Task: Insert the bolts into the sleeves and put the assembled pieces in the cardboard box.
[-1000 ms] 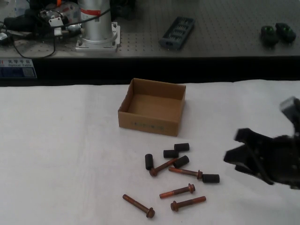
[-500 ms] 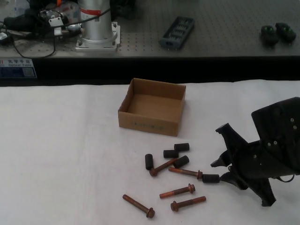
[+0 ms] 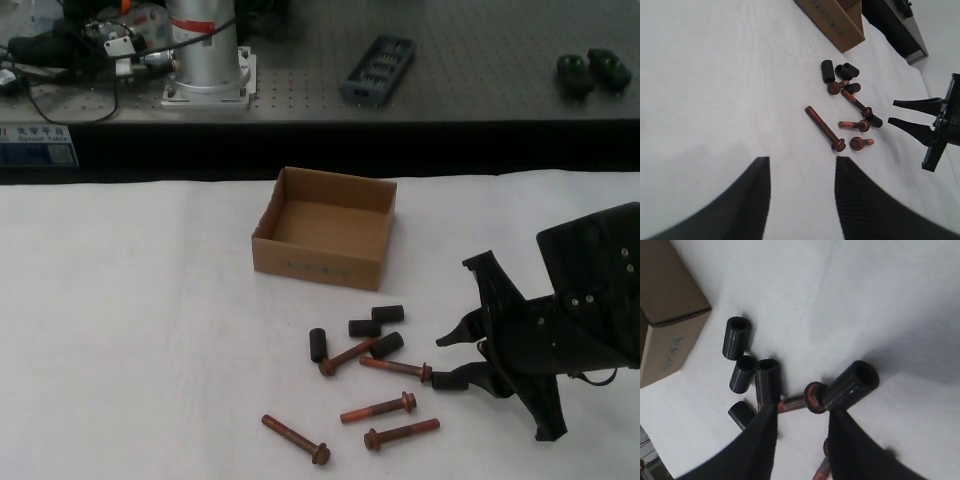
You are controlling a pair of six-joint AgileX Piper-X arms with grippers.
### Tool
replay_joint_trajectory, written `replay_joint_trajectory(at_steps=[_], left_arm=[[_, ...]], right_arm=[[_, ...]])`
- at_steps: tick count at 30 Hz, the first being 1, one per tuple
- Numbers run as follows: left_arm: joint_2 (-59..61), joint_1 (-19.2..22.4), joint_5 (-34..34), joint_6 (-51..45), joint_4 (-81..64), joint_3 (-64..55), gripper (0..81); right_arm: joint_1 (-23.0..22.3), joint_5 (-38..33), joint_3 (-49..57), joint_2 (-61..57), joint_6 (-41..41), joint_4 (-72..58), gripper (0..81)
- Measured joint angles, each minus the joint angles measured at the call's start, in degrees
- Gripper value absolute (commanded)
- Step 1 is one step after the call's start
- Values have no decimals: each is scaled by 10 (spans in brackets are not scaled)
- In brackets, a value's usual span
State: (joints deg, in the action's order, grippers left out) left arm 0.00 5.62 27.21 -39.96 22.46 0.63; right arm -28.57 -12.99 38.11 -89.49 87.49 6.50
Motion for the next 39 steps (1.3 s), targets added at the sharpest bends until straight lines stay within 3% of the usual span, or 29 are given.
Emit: replay_joint_trajectory(at_steps=[12,21,31,39], left_arm=[[0,0,0,0,0,0,312],[0,0,0,0,0,0,312],[0,0,0,0,0,0,312],[0,0,0,0,0,0,312]], right_arm=[[0,21,0,-1,25,43,271],[-29,21,11,-38,41,24,271],[-29,26,12,-48,46,9,270],[-29,47,12,-48,50,9,230]])
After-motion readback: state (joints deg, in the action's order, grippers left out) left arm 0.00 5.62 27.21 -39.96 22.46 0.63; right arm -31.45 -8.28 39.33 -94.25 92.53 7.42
